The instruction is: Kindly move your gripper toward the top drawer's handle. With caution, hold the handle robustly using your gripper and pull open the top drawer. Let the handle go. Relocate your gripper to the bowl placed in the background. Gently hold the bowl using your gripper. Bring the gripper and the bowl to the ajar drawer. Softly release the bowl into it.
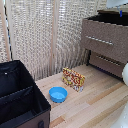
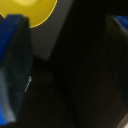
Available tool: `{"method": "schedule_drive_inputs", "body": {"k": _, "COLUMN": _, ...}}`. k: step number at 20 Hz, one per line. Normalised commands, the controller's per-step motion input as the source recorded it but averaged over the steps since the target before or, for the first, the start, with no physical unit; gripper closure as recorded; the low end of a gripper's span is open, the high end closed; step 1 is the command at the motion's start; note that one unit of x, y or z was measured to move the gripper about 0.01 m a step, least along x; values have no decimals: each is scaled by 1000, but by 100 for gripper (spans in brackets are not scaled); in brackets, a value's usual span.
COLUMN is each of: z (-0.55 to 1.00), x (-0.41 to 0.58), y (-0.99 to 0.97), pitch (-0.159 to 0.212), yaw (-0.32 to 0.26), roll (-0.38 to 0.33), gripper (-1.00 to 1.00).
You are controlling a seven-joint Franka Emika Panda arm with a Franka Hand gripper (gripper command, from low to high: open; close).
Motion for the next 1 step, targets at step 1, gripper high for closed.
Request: {"method": "schedule_drive_inputs", "body": {"k": 1, "z": 191, "x": 334, "y": -80, "pitch": 18, "yaw": -80, "roll": 41, "gripper": -100}}
